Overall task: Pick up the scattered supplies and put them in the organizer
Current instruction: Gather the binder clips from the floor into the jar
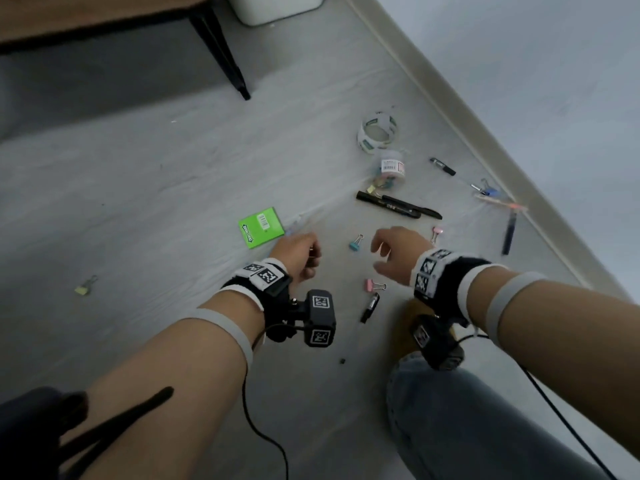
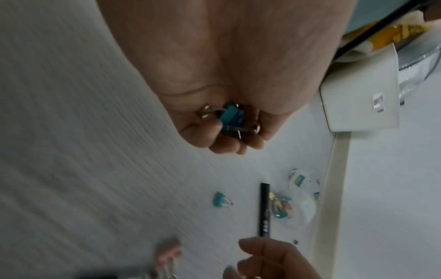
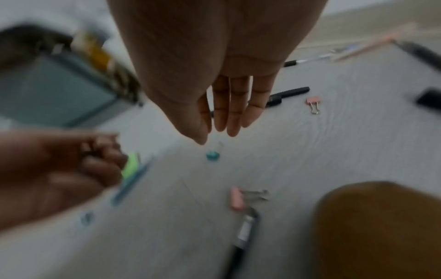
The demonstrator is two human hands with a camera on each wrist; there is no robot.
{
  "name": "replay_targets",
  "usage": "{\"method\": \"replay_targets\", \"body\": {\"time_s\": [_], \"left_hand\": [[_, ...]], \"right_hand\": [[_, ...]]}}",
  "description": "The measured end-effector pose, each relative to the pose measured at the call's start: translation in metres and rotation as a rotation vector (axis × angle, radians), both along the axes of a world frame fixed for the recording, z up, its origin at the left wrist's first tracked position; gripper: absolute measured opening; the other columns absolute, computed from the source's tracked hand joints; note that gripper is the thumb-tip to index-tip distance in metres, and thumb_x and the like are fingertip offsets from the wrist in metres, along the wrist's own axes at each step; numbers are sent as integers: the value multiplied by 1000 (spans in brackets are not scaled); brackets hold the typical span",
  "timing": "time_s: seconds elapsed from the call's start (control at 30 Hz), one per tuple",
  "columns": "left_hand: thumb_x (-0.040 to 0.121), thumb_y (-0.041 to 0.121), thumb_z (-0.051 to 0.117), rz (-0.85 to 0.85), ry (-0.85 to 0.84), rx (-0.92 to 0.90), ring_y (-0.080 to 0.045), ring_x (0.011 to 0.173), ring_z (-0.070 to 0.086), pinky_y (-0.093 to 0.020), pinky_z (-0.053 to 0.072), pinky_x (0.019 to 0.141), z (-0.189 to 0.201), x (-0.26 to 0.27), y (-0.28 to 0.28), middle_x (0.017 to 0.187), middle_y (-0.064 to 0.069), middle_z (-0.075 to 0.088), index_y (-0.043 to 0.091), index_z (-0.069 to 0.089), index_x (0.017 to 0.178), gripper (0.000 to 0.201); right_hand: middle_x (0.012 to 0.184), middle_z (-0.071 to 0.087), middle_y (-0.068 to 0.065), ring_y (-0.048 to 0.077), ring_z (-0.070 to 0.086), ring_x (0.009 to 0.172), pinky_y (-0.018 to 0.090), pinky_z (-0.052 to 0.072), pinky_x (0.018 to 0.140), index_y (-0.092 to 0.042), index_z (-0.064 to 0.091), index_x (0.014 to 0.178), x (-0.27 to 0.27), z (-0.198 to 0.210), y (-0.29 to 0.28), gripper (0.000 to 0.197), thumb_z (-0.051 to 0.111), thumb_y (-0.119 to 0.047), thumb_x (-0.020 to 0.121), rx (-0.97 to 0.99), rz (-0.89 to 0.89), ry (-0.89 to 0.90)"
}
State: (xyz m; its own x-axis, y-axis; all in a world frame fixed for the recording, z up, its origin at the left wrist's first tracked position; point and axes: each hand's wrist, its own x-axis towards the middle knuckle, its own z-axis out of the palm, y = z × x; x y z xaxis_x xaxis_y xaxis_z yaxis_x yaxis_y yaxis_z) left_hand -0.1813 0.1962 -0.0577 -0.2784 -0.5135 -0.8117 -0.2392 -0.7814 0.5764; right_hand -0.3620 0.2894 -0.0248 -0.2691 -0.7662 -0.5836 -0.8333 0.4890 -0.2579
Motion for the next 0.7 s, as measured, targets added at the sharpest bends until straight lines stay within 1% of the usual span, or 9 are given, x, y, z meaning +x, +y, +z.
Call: {"method": "replay_targets", "body": {"time_s": [0.07, 0.13, 0.2, 0.23, 0.3, 0.4, 0.47, 0.6, 0.7], "left_hand": [[99, 10, 44, -81, -107, -92, -8, 40, 42, -10, 25, 37, -16, 14, -1, 61, -3, 50, 14, 55, 68, 34], [101, 13, 46, -125, -251, -241, -18, 47, 49, -16, 34, 40, -34, 32, -6, 63, -7, 55, 14, 62, 73, 33], [98, 16, 50, -172, -435, -408, -34, 70, 63, -34, 51, 58, -44, 50, -11, 82, -20, 67, 9, 71, 85, 25], [97, 17, 51, -194, -514, -465, -38, 83, 65, -39, 53, 69, -47, 58, -12, 95, -22, 69, 6, 72, 92, 23], [97, 21, 52, -213, -628, -522, -38, 98, 63, -38, 47, 79, -48, 73, -11, 108, -20, 68, 3, 68, 101, 24], [91, 28, 60, -202, -693, -493, -31, 85, 60, -30, 38, 68, -44, 94, -6, 92, -9, 65, 15, 54, 100, 17], [88, 29, 65, -301, -690, -468, -28, 72, 56, -31, 39, 63, -46, 106, 0, 82, -4, 58, 17, 43, 102, 28], [88, 29, 67, -451, -721, -492, -30, 75, 58, -32, 41, 63, -54, 113, 4, 88, -5, 56, 15, 35, 116, 44], [93, 28, 62, -442, -733, -500, -25, 63, 54, -33, 40, 55, -55, 108, 4, 85, -8, 58, 16, 31, 114, 40]], "right_hand": [[112, 50, 0, 23, 59, 95, 36, 52, 83, -27, 51, 118, 5, -20, 10, 41, 69, -36, 82, 152, 111, 25], [118, 47, 2, 25, 59, 99, 39, 52, 86, -29, 47, 124, 12, -37, 14, 46, 67, -36, 83, 154, 120, 7], [120, 46, 5, 27, 56, 100, 36, 50, 83, -28, 47, 123, 18, -48, 16, 46, 66, -31, 81, 147, 105, 11], [119, 45, 5, 27, 54, 102, 34, 47, 81, -26, 47, 122, 21, -53, 16, 45, 66, -27, 81, 151, 121, 24], [118, 45, 6, 29, 51, 105, 34, 45, 77, -22, 47, 118, 25, -58, 16, 42, 64, -19, 81, 163, 178, 70], [113, 47, 7, 30, 53, 104, 35, 45, 72, -17, 48, 110, 31, -60, 14, 31, 61, -15, 83, 165, 266, 153], [112, 49, 8, 31, 54, 103, 35, 46, 73, -16, 49, 110, 33, -59, 12, 27, 58, -17, 84, 151, 268, 162], [113, 53, 6, 31, 58, 96, 35, 50, 79, -19, 51, 112, 38, -50, 1, 34, 62, -26, 81, 52, 186, 80], [108, 50, 1, 27, 59, 88, 32, 47, 78, -22, 52, 108, 48, -42, -10, 31, 62, -26, 80, -42, 136, 15]]}}
